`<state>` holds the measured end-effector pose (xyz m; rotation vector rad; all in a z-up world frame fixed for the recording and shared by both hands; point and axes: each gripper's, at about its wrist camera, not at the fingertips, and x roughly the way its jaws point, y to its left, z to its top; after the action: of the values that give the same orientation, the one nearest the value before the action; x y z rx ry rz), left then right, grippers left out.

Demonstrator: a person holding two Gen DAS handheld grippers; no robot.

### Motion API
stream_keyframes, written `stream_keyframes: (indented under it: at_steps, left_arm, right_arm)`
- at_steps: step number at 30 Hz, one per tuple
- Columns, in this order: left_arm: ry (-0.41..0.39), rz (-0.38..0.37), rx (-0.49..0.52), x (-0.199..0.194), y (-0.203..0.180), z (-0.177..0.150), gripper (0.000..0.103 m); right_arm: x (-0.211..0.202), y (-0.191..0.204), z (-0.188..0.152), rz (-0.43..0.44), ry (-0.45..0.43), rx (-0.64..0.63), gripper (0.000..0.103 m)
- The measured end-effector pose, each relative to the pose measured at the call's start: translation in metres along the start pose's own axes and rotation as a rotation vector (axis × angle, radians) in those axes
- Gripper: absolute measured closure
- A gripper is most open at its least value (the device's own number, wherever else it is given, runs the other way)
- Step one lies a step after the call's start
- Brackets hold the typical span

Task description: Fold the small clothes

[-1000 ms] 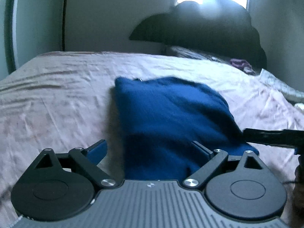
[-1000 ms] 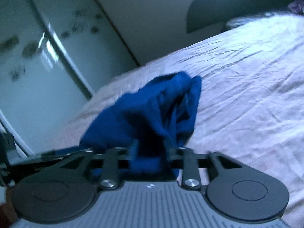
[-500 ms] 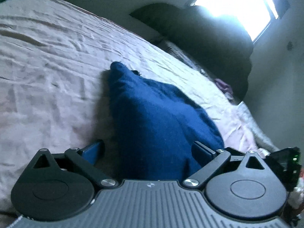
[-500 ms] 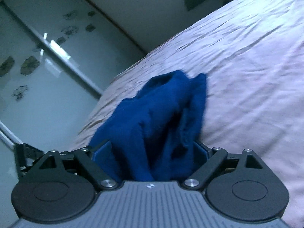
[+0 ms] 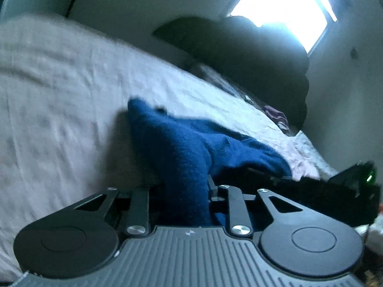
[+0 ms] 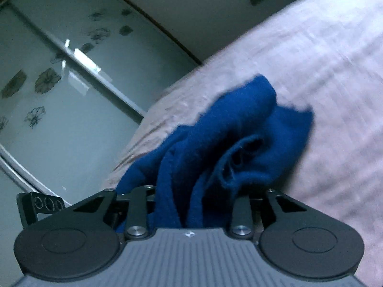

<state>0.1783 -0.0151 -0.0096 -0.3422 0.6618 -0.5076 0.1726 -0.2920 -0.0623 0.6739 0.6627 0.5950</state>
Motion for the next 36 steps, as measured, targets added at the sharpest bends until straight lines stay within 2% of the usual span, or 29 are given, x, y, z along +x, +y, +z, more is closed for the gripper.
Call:
stream_keyframes:
  at_steps: [5, 9, 12, 16, 19, 20, 21, 22, 24, 26, 30, 31, 32, 33, 34, 35, 36]
  left_arm:
    - [-0.099, 0.026, 0.050, -0.029, -0.006, 0.040, 0.077]
    - [-0.166, 0.075, 0.097, -0.053, -0.011, 0.076, 0.076]
    - [-0.133, 0.125, 0.100, -0.061, -0.005, 0.081, 0.074]
    - [0.032, 0.158, -0.015, -0.052, 0.026, 0.054, 0.074]
    - [0.115, 0.174, -0.075, -0.048, 0.041, 0.024, 0.074]
    - [0.117, 0.177, -0.079, -0.049, 0.047, 0.018, 0.073]
    - [0.101, 0.169, -0.080, -0.055, 0.048, 0.010, 0.064]
    - [0.086, 0.153, -0.084, -0.063, 0.048, 0.005, 0.064]
    - [0.063, 0.130, -0.100, -0.072, 0.051, -0.001, 0.055]
    - [0.055, 0.101, -0.119, -0.083, 0.053, -0.009, 0.050]
    - [0.075, 0.064, -0.138, -0.094, 0.053, -0.027, 0.050]
    - [0.086, 0.053, -0.148, -0.094, 0.052, -0.033, 0.050]
    - [0.098, 0.039, -0.161, -0.094, 0.052, -0.038, 0.052]
    - [0.105, 0.034, -0.169, -0.094, 0.053, -0.041, 0.061]
    - [0.106, 0.042, -0.161, -0.093, 0.051, -0.044, 0.065]
    - [0.100, 0.067, -0.135, -0.093, 0.048, -0.045, 0.079]
    - [0.093, 0.085, -0.113, -0.094, 0.045, -0.043, 0.087]
  right_arm:
    - [0.004, 0.043, 0.031, 0.036, -0.046, -0.108, 0.071]
    - [0.014, 0.077, 0.054, 0.081, -0.103, -0.175, 0.071]
    - [0.029, 0.079, 0.058, 0.111, -0.066, -0.127, 0.070]
    - [0.055, 0.060, 0.031, 0.047, 0.075, -0.050, 0.069]
    - [0.064, 0.049, 0.003, -0.003, 0.163, -0.033, 0.067]
    - [0.064, 0.046, -0.005, -0.012, 0.181, -0.030, 0.061]
    - [0.061, 0.044, -0.012, -0.020, 0.192, -0.028, 0.052]
    - [0.056, 0.042, -0.016, -0.017, 0.197, -0.024, 0.047]
    - [0.042, 0.039, -0.024, 0.015, 0.193, -0.014, 0.036]
    - [0.031, 0.037, -0.031, 0.035, 0.199, -0.010, 0.036]
    - [0.008, 0.042, -0.053, 0.058, 0.203, -0.058, 0.038]
    - [0.006, 0.043, -0.057, 0.053, 0.195, -0.063, 0.039]
    - [0.003, 0.045, -0.061, 0.036, 0.187, -0.070, 0.046]
    - [0.003, 0.047, -0.061, 0.010, 0.183, -0.080, 0.058]
    - [0.004, 0.050, -0.061, -0.025, 0.178, -0.091, 0.065]
    - [0.005, 0.050, -0.062, -0.042, 0.176, -0.094, 0.076]
    - [0.004, 0.050, -0.061, -0.046, 0.170, -0.084, 0.084]
